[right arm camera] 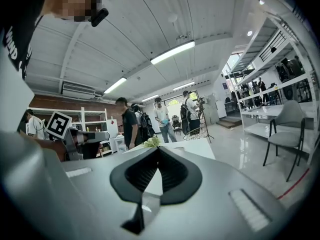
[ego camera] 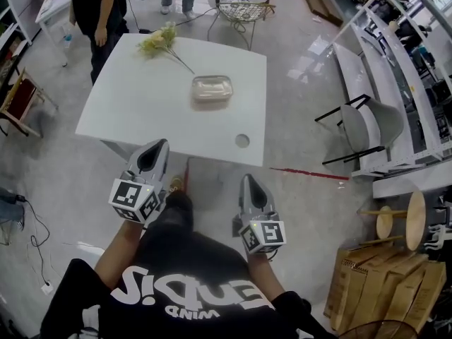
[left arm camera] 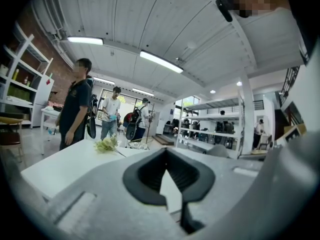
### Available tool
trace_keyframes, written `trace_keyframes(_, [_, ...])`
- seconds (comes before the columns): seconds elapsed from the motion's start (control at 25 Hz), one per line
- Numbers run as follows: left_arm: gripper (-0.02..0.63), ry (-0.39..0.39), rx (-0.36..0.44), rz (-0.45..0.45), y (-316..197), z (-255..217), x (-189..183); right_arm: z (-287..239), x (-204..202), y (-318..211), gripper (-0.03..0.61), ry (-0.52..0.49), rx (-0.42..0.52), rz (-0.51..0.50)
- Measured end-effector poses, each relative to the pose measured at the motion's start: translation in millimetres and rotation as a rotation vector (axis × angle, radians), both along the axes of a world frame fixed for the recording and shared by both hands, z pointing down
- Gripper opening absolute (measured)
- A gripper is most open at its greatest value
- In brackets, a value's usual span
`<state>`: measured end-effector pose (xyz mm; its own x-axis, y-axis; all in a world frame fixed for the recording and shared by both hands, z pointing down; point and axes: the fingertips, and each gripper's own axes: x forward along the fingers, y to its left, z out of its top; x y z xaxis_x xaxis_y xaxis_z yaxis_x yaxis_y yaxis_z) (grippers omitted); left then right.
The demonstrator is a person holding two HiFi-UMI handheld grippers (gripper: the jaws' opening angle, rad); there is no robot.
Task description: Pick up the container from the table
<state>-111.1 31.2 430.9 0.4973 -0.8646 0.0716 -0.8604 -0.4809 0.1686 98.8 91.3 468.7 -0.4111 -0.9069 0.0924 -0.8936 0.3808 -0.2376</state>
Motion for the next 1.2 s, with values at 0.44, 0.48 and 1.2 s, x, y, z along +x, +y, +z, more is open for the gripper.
trace_keyframes(0.44, [0.002, 0.012, -0.032, 0.01, -128, -6, -12, -15, -12, -133, -0.002, -0.001, 0.001, 0.013])
trace_keyframes(0.48, [0.002, 0.015, -0.034, 0.012, -140, -5, -15, -15, -15, -144, -0.002, 0.001, 0.0, 0.015])
trace_keyframes(1.2, [0.003, 0.031, -0.16, 0.087, -274, 23, -13, -26, -20, -246, -0.002, 0.01, -0.014, 0.104])
